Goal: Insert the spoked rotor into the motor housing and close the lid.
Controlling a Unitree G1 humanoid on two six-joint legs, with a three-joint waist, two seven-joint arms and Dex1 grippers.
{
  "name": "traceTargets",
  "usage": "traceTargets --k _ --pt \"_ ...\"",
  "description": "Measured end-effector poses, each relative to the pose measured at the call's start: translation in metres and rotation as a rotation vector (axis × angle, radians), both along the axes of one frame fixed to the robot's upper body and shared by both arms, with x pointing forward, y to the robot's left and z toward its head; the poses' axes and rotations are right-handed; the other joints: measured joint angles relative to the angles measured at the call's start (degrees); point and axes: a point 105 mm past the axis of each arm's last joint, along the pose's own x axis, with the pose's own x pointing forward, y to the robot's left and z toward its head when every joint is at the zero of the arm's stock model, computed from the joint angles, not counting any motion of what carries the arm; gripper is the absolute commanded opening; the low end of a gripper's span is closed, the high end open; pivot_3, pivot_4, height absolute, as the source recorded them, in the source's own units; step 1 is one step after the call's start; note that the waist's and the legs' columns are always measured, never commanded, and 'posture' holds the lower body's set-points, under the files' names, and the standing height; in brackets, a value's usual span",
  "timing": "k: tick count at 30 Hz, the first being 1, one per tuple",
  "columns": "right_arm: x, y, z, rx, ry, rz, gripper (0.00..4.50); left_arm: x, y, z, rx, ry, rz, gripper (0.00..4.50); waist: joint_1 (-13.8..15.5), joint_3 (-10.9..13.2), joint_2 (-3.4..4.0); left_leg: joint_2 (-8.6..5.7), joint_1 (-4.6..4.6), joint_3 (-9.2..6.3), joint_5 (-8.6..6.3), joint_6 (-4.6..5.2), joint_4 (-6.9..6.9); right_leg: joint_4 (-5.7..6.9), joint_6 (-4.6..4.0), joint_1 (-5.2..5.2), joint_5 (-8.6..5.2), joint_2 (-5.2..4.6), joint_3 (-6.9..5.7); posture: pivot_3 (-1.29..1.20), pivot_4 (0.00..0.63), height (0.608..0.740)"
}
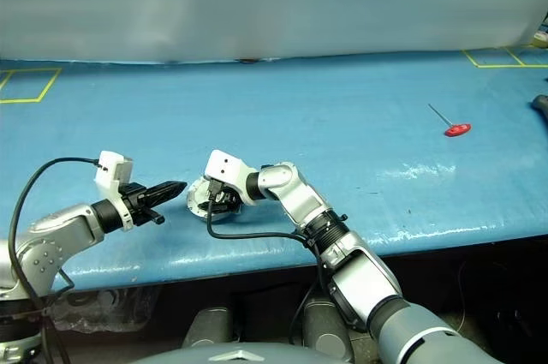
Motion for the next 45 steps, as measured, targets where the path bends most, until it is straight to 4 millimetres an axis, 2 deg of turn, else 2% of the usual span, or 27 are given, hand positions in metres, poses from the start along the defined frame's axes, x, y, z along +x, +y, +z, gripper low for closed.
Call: traceTargets --k 9,30,34,35,40,45 --pt "0.0 0.0 0.0 0.002 0.0 0.002 3.04 0.005 -0.003 -0.016 0.057 0.076 -0.062 0.0 0.01 0.01 0.01 0.0 -0.01 -0.01 0.0 0.0 -0.07 -0.01 -0.05 -0.02 -0.03 0.0 0.0 0.0 0.15 0.74" --pt "-0.001 -0.002 0.0 -0.002 0.004 0.007 3.04 0.013 -0.008 -0.016 0.109 0.08 -0.111 0.0 0.12 0.0 0.0 -0.05 -0.02 0.0 0.0 0.0 -0.09 -0.06 -0.04 -0.01 -0.03 -0.06 0.0 0.0 0.15 0.74" --pt "-0.001 -0.005 0.001 -0.009 0.017 0.011 4.36 0.012 -0.009 -0.016 0.106 0.081 -0.123 0.0 0.22 0.0 0.0 -0.12 -0.03 0.0 0.0 -0.01 -0.14 -0.12 -0.04 0.01 -0.03 -0.12 0.0 0.0 0.15 0.74" --pt "-0.001 -0.006 0.001 -0.011 0.019 0.01 4.48 0.012 -0.01 -0.016 0.107 0.082 -0.125 0.0 0.26 0.0 0.0 -0.13 -0.04 0.0 0.0 -0.01 -0.15 -0.14 -0.03 0.01 -0.03 -0.14 0.0 0.0 0.15 0.74" --pt "-0.001 -0.015 0.003 -0.025 0.016 -0.01 4.48 0.012 -0.011 -0.016 0.115 0.079 -0.139 0.0 0.64 0.0 0.0 -0.16 -0.05 0.0 -0.01 -0.01 -0.17 -0.17 -0.03 0.01 -0.03 -0.15 0.0 0.0 0.15 0.74" --pt "-0.004 -0.034 0.004 -0.049 0.014 -0.029 4.48 0.012 -0.011 -0.016 0.116 0.078 -0.148 0.0 0.81 0.0 0.0 -0.16 -0.04 0.0 -0.01 -0.01 -0.17 -0.17 -0.03 0.01 -0.04 -0.16 0.0 0.0 0.15 0.74"
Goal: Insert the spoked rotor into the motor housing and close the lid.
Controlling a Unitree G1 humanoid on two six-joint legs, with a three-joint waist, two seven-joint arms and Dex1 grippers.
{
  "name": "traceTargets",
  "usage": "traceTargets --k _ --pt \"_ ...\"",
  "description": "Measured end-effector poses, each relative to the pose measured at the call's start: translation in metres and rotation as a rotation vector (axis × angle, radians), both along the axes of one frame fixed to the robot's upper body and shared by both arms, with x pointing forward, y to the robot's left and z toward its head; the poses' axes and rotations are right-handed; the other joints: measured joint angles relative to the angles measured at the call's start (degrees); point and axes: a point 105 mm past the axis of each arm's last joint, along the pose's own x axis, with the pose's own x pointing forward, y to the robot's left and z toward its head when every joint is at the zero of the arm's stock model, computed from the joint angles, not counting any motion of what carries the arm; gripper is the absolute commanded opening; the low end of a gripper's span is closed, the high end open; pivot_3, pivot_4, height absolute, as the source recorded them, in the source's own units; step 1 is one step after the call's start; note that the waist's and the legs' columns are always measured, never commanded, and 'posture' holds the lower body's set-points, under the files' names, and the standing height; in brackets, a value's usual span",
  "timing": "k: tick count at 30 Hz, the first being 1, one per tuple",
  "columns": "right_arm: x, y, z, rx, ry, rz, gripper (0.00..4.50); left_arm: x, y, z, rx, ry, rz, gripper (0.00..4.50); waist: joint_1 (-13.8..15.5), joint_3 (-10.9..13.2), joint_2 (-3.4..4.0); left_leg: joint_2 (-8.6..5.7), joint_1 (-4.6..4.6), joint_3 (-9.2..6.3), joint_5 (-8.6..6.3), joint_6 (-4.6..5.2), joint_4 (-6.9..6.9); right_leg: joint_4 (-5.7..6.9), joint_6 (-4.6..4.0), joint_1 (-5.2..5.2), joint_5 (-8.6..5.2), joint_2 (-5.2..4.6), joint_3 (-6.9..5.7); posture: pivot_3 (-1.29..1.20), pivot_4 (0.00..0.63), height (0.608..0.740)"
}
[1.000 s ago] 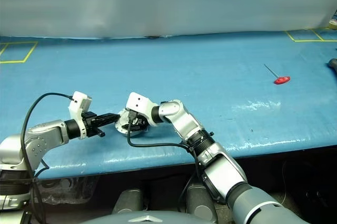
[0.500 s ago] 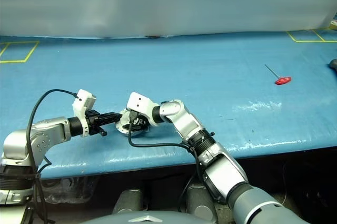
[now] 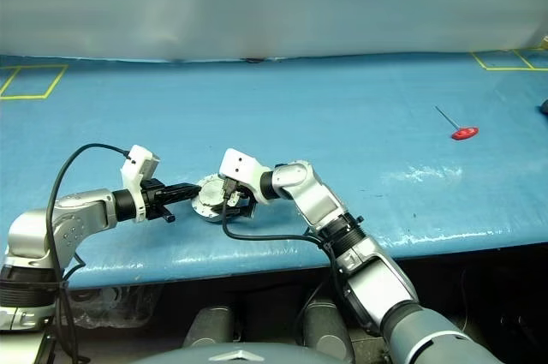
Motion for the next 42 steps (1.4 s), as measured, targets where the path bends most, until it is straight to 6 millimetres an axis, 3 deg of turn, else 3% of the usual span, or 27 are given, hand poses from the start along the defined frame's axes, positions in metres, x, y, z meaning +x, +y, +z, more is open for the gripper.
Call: traceTargets --k 8,13,17,19,23,27,33,42 --pt "-0.015 -0.041 -0.008 -0.066 0.032 -0.069 4.48 0.0 0.001 0.0 -0.001 -0.003 -0.007 0.0 0.15 0.02 -0.01 -0.01 -0.08 0.02 0.0 0.0 -0.02 -0.03 -0.01 -0.08 -0.01 -0.01 0.0 0.0 0.15 0.74" --pt "-0.025 -0.063 0.011 -0.011 0.041 -0.138 4.48 0.0 0.001 0.0 -0.003 -0.011 -0.01 0.0 0.26 0.03 -0.04 0.0 -0.08 0.0 0.0 -0.01 -0.03 -0.03 -0.03 -0.09 -0.03 0.0 -0.01 0.0 0.15 0.74" --pt "-0.025 -0.062 0.028 0.28 0.311 -0.322 4.48 0.0 0.002 0.0 -0.001 -0.012 -0.007 0.0 0.26 0.04 -0.06 0.05 -0.06 -0.04 0.0 -0.01 -0.04 0.01 -0.04 -0.08 -0.03 0.05 -0.03 0.0 0.15 0.74" --pt "-0.025 -0.062 0.027 0.376 0.465 -0.426 4.48 0.0 0.003 -0.001 0.005 -0.013 -0.007 0.0 0.29 0.04 -0.07 0.06 -0.06 -0.04 0.0 -0.01 -0.02 0.01 -0.04 -0.07 -0.03 0.05 -0.05 0.0 0.15 0.74" --pt "-0.031 -0.064 0.013 0.415 0.706 -0.539 4.48 0.001 0.002 -0.001 0.007 -0.02 -0.011 0.0 0.25 0.04 -0.06 0.0 -0.09 0.0 -0.01 -0.01 -0.02 -0.04 -0.01 -0.08 -0.01 -0.04 -0.03 0.0 0.15 0.74" --pt "-0.036 -0.052 0.001 0.444 0.924 -0.581 4.48 0.0 0.003 -0.001 0.008 -0.023 -0.013 0.0 0.07 0.07 -0.01 0.02 -0.1 -0.05 -0.01 -0.01 -0.06 -0.03 -0.04 -0.1 -0.03 0.0 -0.06 0.0 0.15 0.74" --pt "-0.035 -0.049 -0.014 0.427 1.06 -0.629 4.48 -0.002 0.004 -0.002 0.003 -0.022 -0.012 0.0 -0.1 0.07 -0.01 -0.01 -0.13 -0.07 -0.01 0.0 -0.08 -0.08 -0.03 -0.09 -0.03 -0.03 -0.06 0.0 0.15 0.74" --pt "-0.034 -0.046 -0.017 0.455 1.126 -0.629 4.48 -0.003 0.006 -0.002 0.006 -0.022 -0.004 0.0 -0.74 0.05 -0.02 0.0 -0.05 -0.12 -0.01 0.0 -0.1 -0.07 -0.03 -0.02 -0.04 -0.01 -0.09 0.0 0.15 0.74"
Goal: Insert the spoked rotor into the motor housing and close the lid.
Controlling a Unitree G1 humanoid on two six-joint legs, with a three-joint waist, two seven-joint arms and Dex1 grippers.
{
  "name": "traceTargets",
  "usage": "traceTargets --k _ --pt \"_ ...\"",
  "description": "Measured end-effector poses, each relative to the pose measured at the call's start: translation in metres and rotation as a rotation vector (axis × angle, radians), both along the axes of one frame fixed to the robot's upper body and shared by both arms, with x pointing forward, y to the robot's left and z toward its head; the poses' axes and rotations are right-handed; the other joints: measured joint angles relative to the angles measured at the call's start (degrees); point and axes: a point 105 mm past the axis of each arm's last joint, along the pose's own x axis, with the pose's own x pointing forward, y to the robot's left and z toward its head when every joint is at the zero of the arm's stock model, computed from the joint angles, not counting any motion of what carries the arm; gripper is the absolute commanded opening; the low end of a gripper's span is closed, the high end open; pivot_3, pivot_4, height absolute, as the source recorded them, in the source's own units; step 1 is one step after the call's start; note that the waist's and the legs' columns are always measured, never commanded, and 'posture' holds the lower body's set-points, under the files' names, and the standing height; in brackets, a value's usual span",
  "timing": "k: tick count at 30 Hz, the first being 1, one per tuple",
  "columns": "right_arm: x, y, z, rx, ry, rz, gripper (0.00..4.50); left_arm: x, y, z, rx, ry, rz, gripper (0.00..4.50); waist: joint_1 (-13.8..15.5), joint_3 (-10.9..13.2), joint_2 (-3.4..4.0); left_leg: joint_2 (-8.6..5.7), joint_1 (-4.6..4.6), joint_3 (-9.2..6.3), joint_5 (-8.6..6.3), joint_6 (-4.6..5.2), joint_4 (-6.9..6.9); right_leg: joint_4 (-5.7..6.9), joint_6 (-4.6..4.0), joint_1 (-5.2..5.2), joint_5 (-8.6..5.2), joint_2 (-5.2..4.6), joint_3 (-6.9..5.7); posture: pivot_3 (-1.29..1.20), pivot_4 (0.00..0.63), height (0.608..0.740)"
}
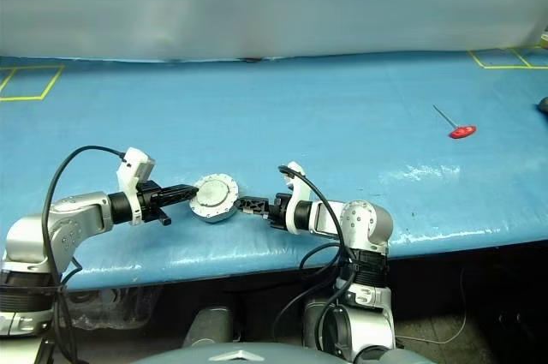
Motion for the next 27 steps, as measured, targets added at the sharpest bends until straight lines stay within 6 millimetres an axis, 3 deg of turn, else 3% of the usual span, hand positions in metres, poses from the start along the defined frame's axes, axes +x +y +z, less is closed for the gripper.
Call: traceTargets --k 27 --pt "0.018 0.026 -0.004 0.186 0.127 -0.106 4.48 0.0 0.0 -0.001 -0.002 0.0 0.001 0.0 -0.18 0.0 0.0 0.03 0.01 -0.02 0.0 0.01 -0.02 -0.05 0.01 0.01 -0.01 0.01 0.01 0.0 0.15 0.74"
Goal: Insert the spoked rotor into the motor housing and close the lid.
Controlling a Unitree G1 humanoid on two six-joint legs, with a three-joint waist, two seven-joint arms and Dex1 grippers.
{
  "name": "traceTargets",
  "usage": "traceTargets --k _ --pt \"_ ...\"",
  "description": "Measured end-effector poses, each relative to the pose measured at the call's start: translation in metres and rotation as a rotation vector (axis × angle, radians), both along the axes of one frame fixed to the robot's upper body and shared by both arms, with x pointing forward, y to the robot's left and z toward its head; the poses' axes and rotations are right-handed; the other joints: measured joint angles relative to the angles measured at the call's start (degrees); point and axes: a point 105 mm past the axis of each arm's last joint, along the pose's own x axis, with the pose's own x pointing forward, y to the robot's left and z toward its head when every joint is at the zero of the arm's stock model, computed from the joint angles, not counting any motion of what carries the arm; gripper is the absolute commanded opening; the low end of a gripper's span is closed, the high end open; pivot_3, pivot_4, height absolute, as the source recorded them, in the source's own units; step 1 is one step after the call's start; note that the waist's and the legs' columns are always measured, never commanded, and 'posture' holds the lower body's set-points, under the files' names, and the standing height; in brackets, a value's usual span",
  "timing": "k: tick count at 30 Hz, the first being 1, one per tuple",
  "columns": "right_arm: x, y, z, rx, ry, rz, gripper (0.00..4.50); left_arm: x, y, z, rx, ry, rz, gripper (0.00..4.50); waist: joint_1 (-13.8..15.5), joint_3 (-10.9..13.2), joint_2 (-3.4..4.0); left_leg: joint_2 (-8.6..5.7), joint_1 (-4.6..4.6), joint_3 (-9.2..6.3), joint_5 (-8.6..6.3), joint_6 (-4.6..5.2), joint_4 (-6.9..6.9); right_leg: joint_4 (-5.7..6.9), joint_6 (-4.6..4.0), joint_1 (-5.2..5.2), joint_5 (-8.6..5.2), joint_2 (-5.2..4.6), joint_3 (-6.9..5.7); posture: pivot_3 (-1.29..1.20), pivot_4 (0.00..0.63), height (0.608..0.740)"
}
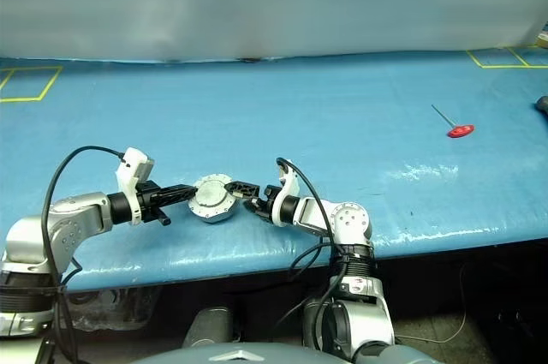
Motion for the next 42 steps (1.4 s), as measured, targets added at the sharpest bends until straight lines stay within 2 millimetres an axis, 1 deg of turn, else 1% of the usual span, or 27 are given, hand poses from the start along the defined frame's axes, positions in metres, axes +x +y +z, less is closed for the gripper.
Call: traceTargets --k 8,11,12,13,14,16,18,21,37,42 --pt "-0.007 0.014 0.0 0.037 0.031 0.048 4.48 -0.001 -0.002 0.0 -0.003 -0.003 -0.004 0.0 0.05 0.01 0.01 -0.01 -0.06 0.0 0.0 0.0 -0.05 -0.08 0.01 -0.02 -0.01 -0.01 0.0 0.0 0.15 0.74" --pt "-0.008 0.016 -0.001 0.04 0.043 0.054 3.91 -0.001 -0.002 0.0 -0.004 -0.004 -0.004 0.0 0.07 0.01 0.01 -0.01 -0.08 0.0 -0.01 0.01 -0.05 -0.11 0.02 -0.02 0.0 -0.01 0.0 0.0 0.15 0.74" --pt "-0.008 0.016 -0.003 0.037 0.054 0.051 3.52 -0.001 -0.002 0.0 -0.004 -0.004 -0.004 0.0 0.06 0.01 0.01 -0.01 -0.09 -0.01 -0.01 0.01 -0.05 -0.12 0.02 -0.02 0.0 -0.01 -0.01 0.0 0.15 0.74" --pt "-0.009 0.016 -0.005 0.032 0.061 0.05 3.26 -0.001 -0.002 0.0 -0.004 -0.004 -0.004 0.0 0.06 0.02 0.02 -0.01 -0.11 0.0 -0.01 0.01 -0.06 -0.12 0.02 -0.04 0.0 -0.01 -0.01 0.0 0.15 0.74" --pt "-0.009 0.017 -0.006 0.027 0.069 0.051 2.87 -0.001 -0.002 0.0 -0.003 -0.004 -0.004 0.0 0.06 0.03 0.03 -0.01 -0.12 -0.01 -0.01 0.01 -0.06 -0.12 0.02 -0.05 0.0 -0.01 -0.01 0.0 0.15 0.74" --pt "-0.009 0.017 -0.007 0.024 0.075 0.052 2.28 -0.001 -0.001 -0.001 0.001 -0.003 0.001 0.0 0.04 0.04 0.04 0.0 -0.14 -0.01 -0.01 0.01 -0.07 -0.12 0.03 -0.07 0.0 -0.01 -0.01 0.0 0.15 0.74" --pt "-0.009 0.017 -0.002 0.056 0.069 0.054 1.89 0.0 0.004 -0.002 0.025 -0.003 0.024 0.0 -0.06 0.05 0.07 0.01 -0.12 -0.01 -0.01 0.01 -0.07 -0.12 0.03 -0.07 0.0 0.01 -0.01 0.0 0.15 0.74" --pt "-0.01 0.018 -0.001 0.057 0.07 0.055 1.21 0.0 0.005 -0.003 0.031 -0.003 0.03 0.0 -0.01 0.06 0.07 0.02 -0.15 -0.03 -0.01 0.01 -0.09 -0.12 0.03 -0.09 -0.01 0.01 -0.03 0.0 0.15 0.74" --pt "-0.009 0.019 -0.001 0.044 0.073 0.048 1.22 0.0 0.006 -0.003 0.031 -0.001 0.035 0.0 -0.14 0.07 0.08 0.04 -0.14 -0.03 -0.01 0.01 -0.09 -0.13 0.02 -0.09 -0.01 0.03 -0.03 0.0 0.15 0.74" --pt "-0.008 0.019 0.0 0.048 0.073 0.044 1.22 -0.003 0.008 -0.004 0.023 0.0 0.043 0.0 -0.24 0.08 0.09 0.05 -0.14 -0.04 -0.01 0.01 -0.09 -0.13 0.02 -0.1 -0.01 0.03 -0.03 0.0 0.15 0.74"
